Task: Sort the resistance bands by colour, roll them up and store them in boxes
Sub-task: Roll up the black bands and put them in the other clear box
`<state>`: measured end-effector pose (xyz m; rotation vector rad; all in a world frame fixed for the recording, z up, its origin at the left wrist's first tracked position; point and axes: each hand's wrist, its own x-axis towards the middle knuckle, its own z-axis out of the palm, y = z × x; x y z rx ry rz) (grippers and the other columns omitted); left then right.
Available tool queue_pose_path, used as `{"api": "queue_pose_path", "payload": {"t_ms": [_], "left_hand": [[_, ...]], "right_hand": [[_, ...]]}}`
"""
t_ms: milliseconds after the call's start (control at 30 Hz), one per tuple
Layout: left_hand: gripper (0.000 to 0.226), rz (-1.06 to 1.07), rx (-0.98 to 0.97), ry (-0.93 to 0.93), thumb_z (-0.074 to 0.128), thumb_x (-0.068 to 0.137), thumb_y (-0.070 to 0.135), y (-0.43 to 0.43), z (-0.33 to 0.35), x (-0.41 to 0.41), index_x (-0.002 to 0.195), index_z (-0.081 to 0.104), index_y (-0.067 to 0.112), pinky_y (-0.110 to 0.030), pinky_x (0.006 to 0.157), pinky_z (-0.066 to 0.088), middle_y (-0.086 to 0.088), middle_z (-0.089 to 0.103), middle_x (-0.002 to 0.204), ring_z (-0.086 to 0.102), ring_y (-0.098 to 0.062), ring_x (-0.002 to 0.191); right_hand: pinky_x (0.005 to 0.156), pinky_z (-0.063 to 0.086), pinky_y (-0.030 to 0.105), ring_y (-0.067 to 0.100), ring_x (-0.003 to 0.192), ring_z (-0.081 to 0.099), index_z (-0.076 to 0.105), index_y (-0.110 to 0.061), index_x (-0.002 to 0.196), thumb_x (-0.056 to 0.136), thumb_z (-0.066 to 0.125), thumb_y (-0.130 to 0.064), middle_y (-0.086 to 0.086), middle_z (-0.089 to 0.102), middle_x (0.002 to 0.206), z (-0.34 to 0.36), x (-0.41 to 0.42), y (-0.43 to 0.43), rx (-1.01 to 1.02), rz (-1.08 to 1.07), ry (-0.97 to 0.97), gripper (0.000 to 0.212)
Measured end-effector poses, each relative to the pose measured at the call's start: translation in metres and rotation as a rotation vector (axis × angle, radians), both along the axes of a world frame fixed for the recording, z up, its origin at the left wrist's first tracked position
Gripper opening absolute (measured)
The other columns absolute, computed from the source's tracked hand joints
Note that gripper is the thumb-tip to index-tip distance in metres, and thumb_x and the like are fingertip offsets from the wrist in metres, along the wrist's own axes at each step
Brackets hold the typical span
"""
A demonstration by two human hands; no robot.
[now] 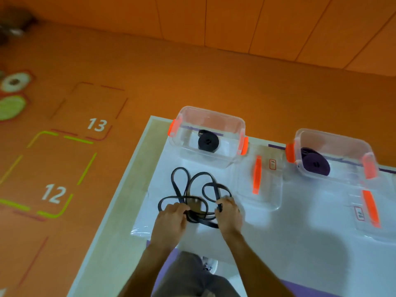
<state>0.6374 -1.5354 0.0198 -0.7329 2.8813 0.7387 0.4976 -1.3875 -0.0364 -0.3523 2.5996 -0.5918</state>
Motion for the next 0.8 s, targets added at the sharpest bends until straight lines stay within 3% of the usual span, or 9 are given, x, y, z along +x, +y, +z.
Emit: {"api": "queue_pose_path", "payload": {"t_ms": [133,233,333,400,533,600,700,733,800], "left_hand": [[0.026,0.162,0.18,0.002,0.058,0.104,0.019,0.015,-0.005,0.021,0.127,0.067,0.026,-0.03,0.099,0.051,0.008,0.07,0.124,0.061,-0.013,0.115],[0.022,0.233,0.256,0.026,0.059,0.104,0.02,0.024,-0.004,0.029,0.123,0.067,0.029,-0.022,0.096,0.047,0.012,0.069,0.122,0.061,-0.007,0.114],[0.024,0.25,0.237,0.038,0.059,0.103,0.018,0.02,-0.001,0.033,0.122,0.068,0.029,-0.022,0.095,0.048,0.012,0.07,0.12,0.062,-0.007,0.113],[0.026,0.267,0.254,0.054,0.059,0.102,0.013,0.017,0.003,0.032,0.122,0.068,0.027,-0.026,0.097,0.051,0.01,0.07,0.121,0.063,-0.009,0.113],[0.032,0.236,0.386,0.149,0.057,0.102,0.007,0.013,0.016,0.02,0.125,0.068,0.027,-0.032,0.1,0.054,0.011,0.068,0.124,0.064,-0.01,0.114],[0.032,0.196,0.445,0.212,0.061,0.101,0.008,0.015,0.025,0.004,0.126,0.067,0.027,-0.032,0.098,0.055,0.011,0.067,0.125,0.065,-0.01,0.113],[0.046,0.088,0.515,0.304,0.069,0.098,0.008,0.021,0.044,-0.016,0.122,0.062,0.046,-0.018,0.095,0.051,0.021,0.067,0.119,0.064,-0.001,0.113],[0.053,0.061,0.538,0.326,0.071,0.097,0.008,0.024,0.051,-0.02,0.117,0.059,0.056,-0.012,0.094,0.047,0.027,0.067,0.117,0.063,0.002,0.114],[0.053,0.056,0.624,0.368,0.072,0.097,0.009,0.027,0.062,-0.027,0.11,0.059,0.058,-0.004,0.091,0.044,0.032,0.067,0.113,0.063,0.005,0.114]], "right_hand": [[0.081,0.056,0.032,0.023,0.099,0.072,0.073,-0.018,0.108,0.097,0.059,-0.003,-0.003,0.07,0.115,-0.004,0.005,-0.001,0.067,0.022,0.104,0.023],[0.068,0.044,0.031,0.03,0.092,0.07,0.061,-0.018,0.107,0.093,0.054,0.004,0.002,0.071,0.097,-0.004,0.006,-0.001,0.022,-0.058,0.088,0.027],[0.074,0.043,0.03,0.03,0.101,0.068,0.059,-0.02,0.128,0.09,0.061,-0.001,0.003,0.072,0.112,0.01,0.006,-0.006,-0.125,-0.172,-0.01,0.043],[0.077,0.046,0.03,0.026,0.1,0.066,0.06,-0.02,0.136,0.089,0.063,-0.003,0.003,0.069,0.118,0.025,0.008,-0.004,-0.215,-0.177,-0.031,0.05],[0.065,0.041,0.007,0.012,0.088,0.066,0.072,-0.015,0.117,0.089,0.067,-0.001,0.003,0.062,0.112,0.062,0.017,0.011,-0.365,-0.155,0.023,0.031],[0.064,0.045,0.006,0.0,0.082,0.066,0.072,-0.018,0.115,0.089,0.068,0.002,-0.001,0.064,0.112,0.083,0.019,0.018,-0.445,-0.133,0.021,0.033],[0.066,0.051,0.008,-0.006,0.084,0.069,0.068,-0.034,0.106,0.088,0.068,0.005,-0.013,0.074,0.1,0.114,0.018,0.018,-0.587,-0.154,-0.041,0.043],[0.068,0.054,0.01,-0.003,0.086,0.071,0.067,-0.034,0.107,0.088,0.07,0.005,-0.012,0.076,0.096,0.122,0.016,0.016,-0.63,-0.164,-0.054,0.043],[0.076,0.059,0.021,0.006,0.089,0.074,0.061,-0.027,0.117,0.088,0.073,0.005,-0.005,0.078,0.094,0.133,0.014,0.013,-0.711,-0.203,-0.072,0.045]]}}
